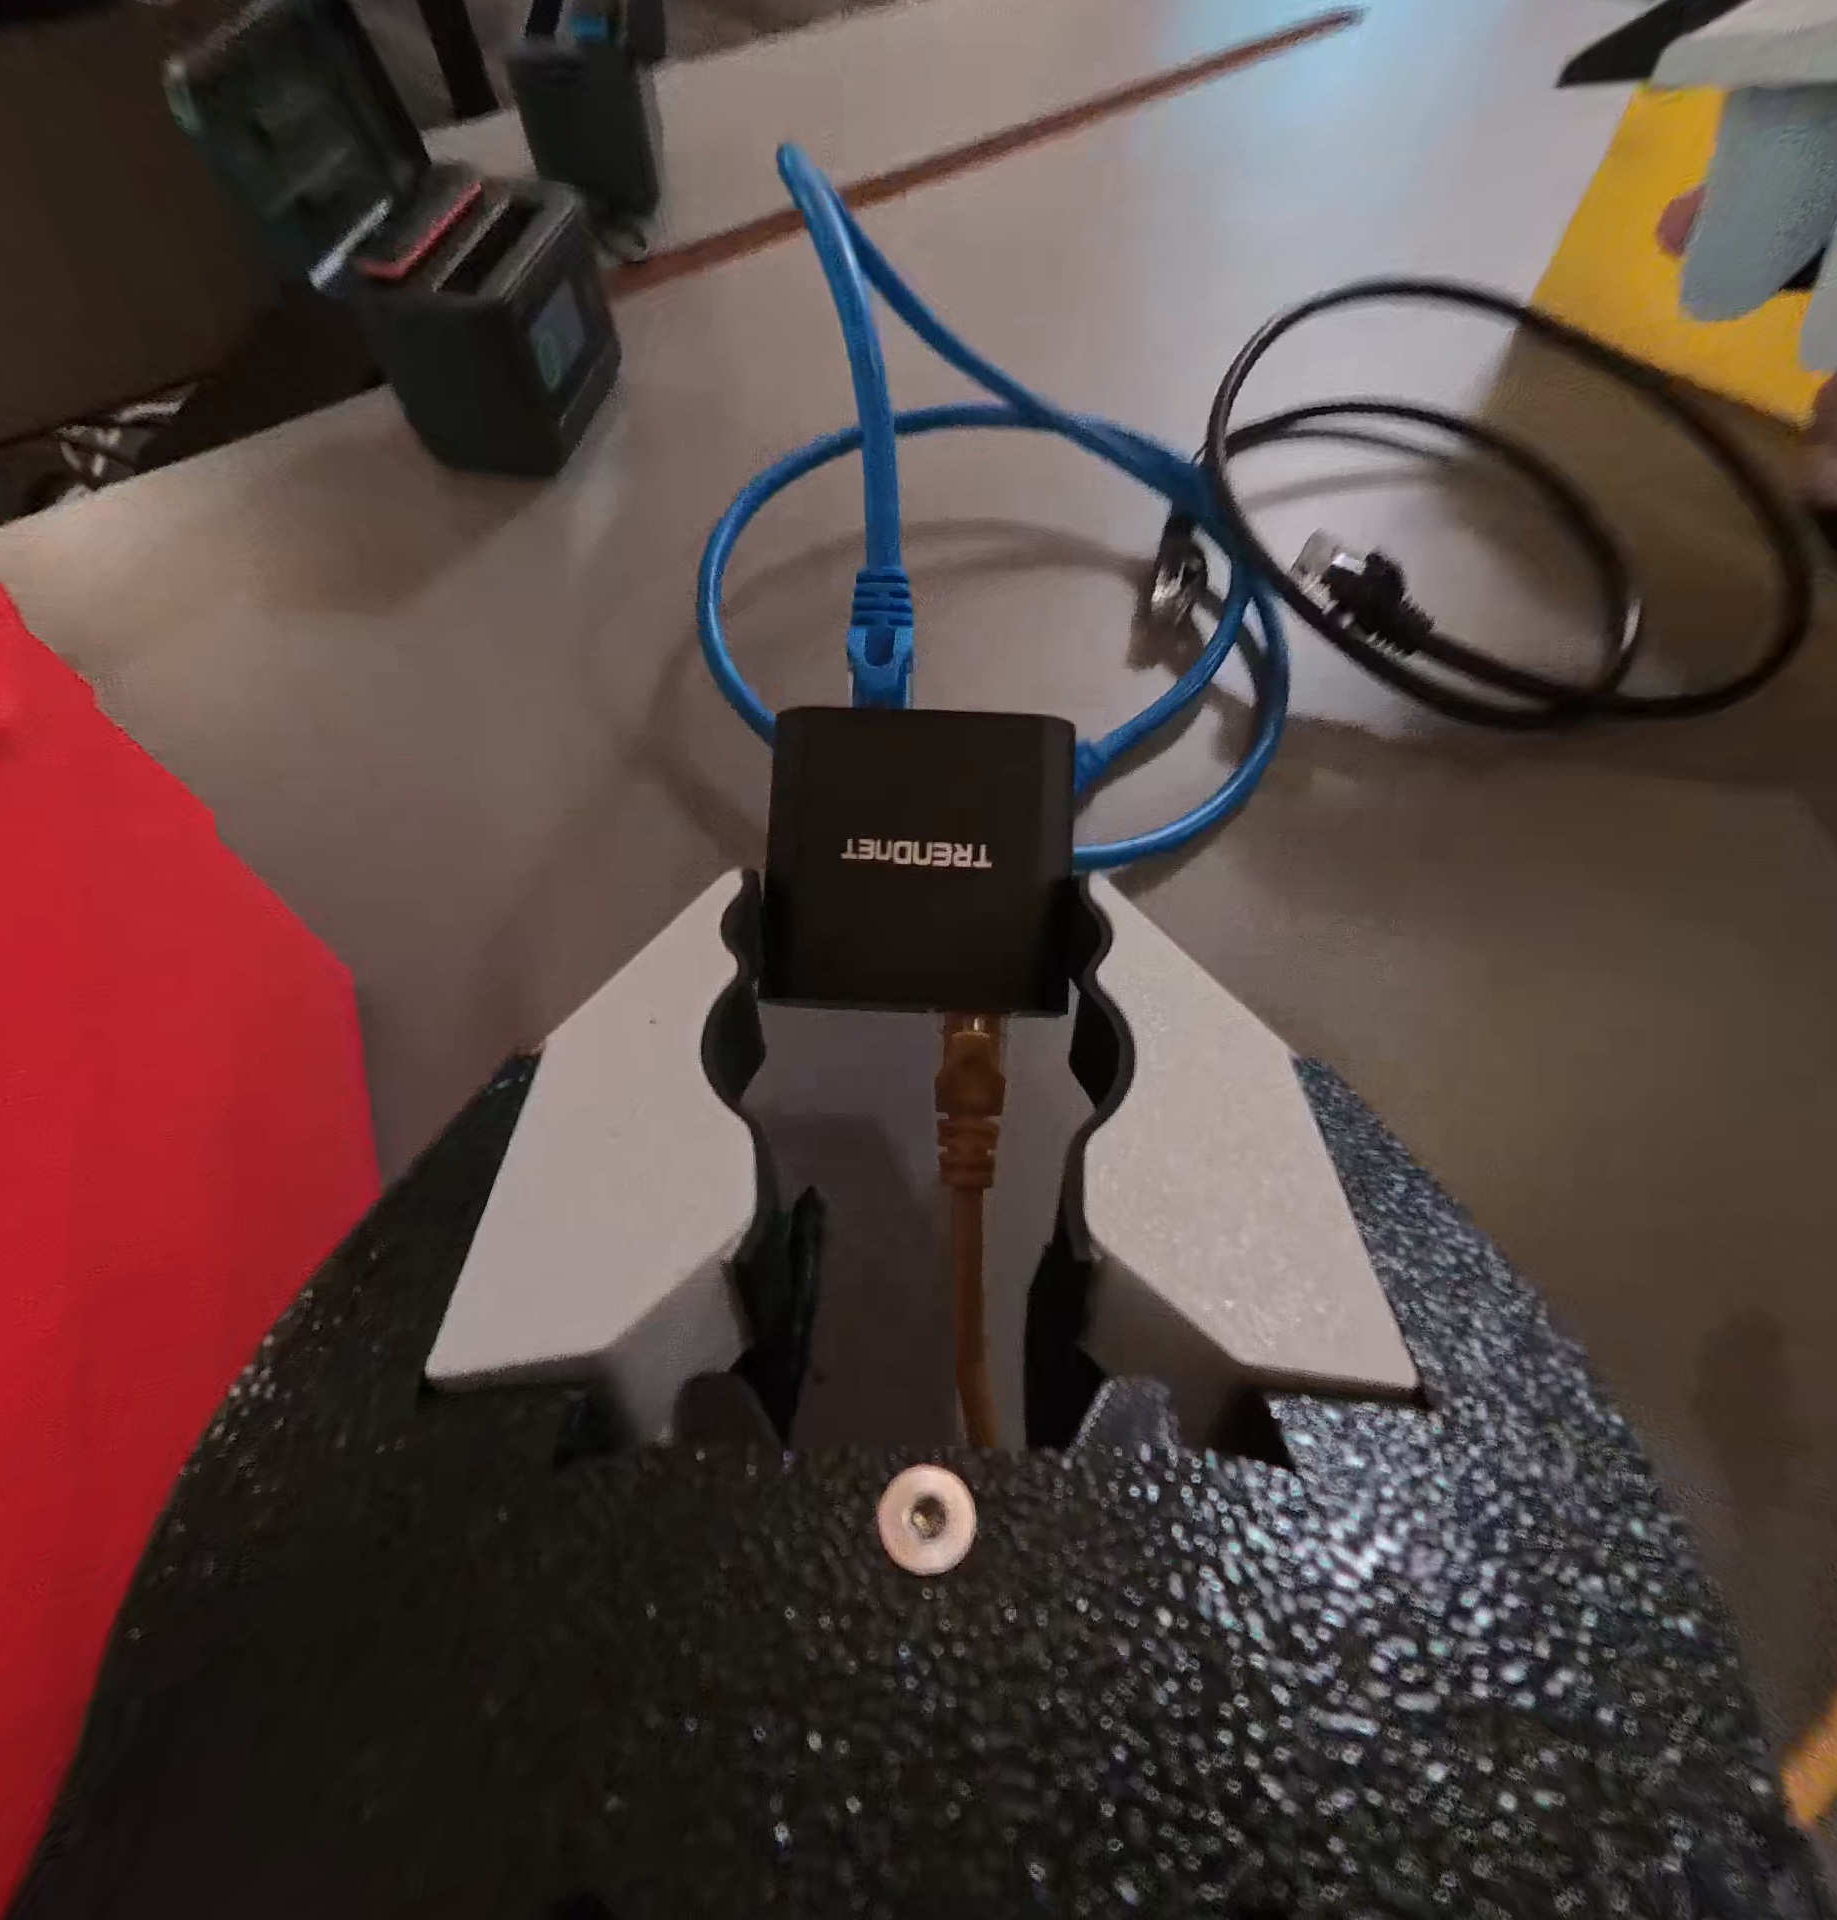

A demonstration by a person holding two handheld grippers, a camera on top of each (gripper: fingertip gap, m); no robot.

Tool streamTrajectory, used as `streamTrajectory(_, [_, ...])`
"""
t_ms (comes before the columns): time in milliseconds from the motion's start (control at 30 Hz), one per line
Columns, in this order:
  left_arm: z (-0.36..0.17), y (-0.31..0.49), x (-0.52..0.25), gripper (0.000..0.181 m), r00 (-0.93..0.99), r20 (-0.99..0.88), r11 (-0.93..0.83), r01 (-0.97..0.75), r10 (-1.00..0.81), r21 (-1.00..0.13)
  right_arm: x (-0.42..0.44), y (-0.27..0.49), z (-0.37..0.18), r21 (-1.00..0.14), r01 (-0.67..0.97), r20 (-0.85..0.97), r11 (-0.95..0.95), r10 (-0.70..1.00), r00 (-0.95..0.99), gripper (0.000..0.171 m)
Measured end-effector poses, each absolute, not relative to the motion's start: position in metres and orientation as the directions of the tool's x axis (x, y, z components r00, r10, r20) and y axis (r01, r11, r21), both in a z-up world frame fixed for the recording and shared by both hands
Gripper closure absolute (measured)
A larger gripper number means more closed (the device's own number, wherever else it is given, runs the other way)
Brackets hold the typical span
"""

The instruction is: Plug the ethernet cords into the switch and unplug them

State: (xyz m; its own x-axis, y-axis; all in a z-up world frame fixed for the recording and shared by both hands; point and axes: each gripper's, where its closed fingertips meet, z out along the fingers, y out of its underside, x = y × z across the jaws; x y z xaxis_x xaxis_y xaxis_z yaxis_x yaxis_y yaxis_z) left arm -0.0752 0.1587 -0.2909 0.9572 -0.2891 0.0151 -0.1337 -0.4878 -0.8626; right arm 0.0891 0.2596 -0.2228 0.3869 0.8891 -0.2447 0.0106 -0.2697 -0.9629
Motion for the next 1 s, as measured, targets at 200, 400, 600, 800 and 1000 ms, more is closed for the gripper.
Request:
streamTrajectory(200, [-0.315,0.157,-0.079,0.124,0.952,-0.102,-0.603,-0.264,-0.290,-0.752,0.070,0.228,-0.278,-0.872,0.366,-0.230,-0.326,0.932,0.281,0.133])
streamTrajectory(400, [-0.322,0.155,-0.081,0.124,0.956,-0.085,-0.643,-0.253,-0.280,-0.723,0.062,0.212,-0.306,-0.798,0.519,-0.195,-0.306,0.946,0.257,0.141])
streamTrajectory(600, [-0.295,0.154,-0.075,0.100,0.936,-0.204,-0.567,-0.338,-0.287,-0.751,0.057,0.206,-0.299,-0.829,0.520,-0.115,-0.206,0.973,0.202,0.157])
streamTrajectory(800, [-0.258,0.149,0.014,0.109,0.529,-0.600,-0.093,-0.791,-0.600,-0.604,0.050,0.160,-0.287,-0.856,0.514,-0.107,-0.052,0.991,-0.078,0.158])
streamTrajectory(1000, [-0.271,0.140,0.055,0.137,0.003,-0.850,0.312,-0.929,-0.526,-0.196,0.056,0.121,-0.284,-0.843,0.527,-0.286,-0.105,0.918,-0.275,0.159])
